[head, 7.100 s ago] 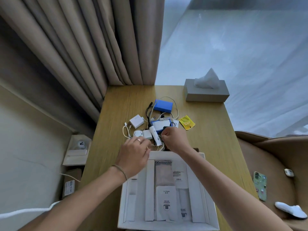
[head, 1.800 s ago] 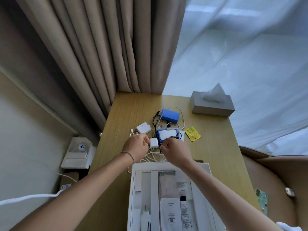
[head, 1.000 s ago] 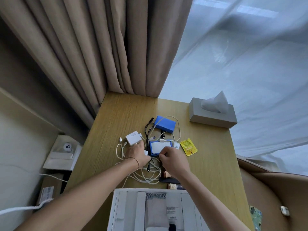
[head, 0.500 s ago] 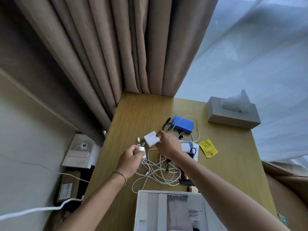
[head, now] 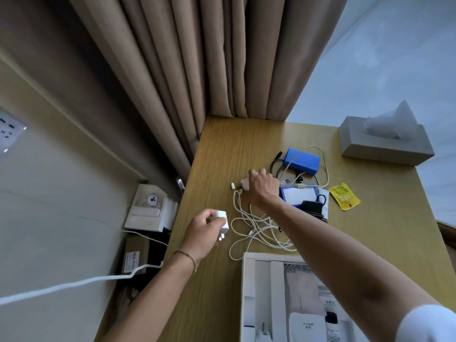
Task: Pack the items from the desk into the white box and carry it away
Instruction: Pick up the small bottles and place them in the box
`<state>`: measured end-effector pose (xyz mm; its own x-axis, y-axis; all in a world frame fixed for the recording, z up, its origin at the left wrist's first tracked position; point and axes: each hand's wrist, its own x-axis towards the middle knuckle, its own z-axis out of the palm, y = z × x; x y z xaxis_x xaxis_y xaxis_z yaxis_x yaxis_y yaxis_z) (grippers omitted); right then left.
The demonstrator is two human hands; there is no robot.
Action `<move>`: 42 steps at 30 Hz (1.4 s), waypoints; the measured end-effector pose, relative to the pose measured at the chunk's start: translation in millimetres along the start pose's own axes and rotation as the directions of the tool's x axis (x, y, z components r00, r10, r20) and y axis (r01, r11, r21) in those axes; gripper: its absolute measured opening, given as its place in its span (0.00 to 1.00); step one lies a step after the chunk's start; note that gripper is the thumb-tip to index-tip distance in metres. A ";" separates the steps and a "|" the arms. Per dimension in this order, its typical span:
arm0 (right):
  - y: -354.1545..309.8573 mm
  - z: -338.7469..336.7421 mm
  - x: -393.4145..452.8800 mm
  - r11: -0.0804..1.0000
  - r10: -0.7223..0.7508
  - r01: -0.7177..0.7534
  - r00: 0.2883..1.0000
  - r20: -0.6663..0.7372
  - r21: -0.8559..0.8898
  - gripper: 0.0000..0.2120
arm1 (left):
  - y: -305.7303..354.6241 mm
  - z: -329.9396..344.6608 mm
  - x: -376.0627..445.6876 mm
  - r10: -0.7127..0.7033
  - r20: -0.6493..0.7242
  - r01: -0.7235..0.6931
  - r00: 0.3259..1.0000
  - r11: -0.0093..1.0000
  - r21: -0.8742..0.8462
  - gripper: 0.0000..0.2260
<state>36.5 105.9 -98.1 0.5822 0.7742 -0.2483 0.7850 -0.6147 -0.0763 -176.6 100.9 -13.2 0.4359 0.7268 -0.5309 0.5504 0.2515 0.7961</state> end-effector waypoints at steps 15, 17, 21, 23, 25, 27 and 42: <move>31.7 -120.1 -155.0 0.038 -0.271 -0.360 0.894 0.356 0.932 0.24 | 13.3 0.1 -62.2 0.074 0.057 -0.069 0.996 0.994 -0.089 0.08; 41.2 -122.7 -179.2 0.017 -0.339 -0.398 0.861 0.380 0.917 0.27 | 6.9 3.2 -70.6 0.091 0.064 -0.089 0.994 0.996 -0.029 0.08; 52.4 -109.4 -222.2 0.127 -0.345 -0.407 0.837 0.425 0.905 0.26 | -13.6 12.5 -82.0 0.124 -0.009 -0.122 0.992 0.985 0.121 0.10; 57.0 -100.3 -240.2 0.179 -0.300 -0.411 0.842 0.448 0.894 0.25 | -22.7 16.8 -85.9 0.126 0.015 -0.127 0.992 0.980 0.150 0.12; 60.4 -89.7 -255.4 0.274 -0.309 -0.361 0.844 0.437 0.891 0.20 | -29.3 20.4 -88.3 0.128 0.049 -0.135 0.990 0.976 0.170 0.12; 61.0 -74.6 -264.9 0.378 -0.263 -0.298 0.873 0.410 0.877 0.11 | -33.6 23.3 -89.5 0.139 0.062 -0.149 0.988 0.971 0.188 0.11; 33.6 19.4 -253.4 0.909 -0.039 -0.059 0.973 0.226 0.412 0.21 | -46.4 30.8 -86.5 0.192 0.013 -0.189 0.981 0.948 0.256 0.09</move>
<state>-88.7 -113.9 -56.4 0.4883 0.7436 -0.4567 0.5922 -0.6668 -0.4525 -217.9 6.7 -13.1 0.5425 0.7532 -0.3720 0.6216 -0.0621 0.7808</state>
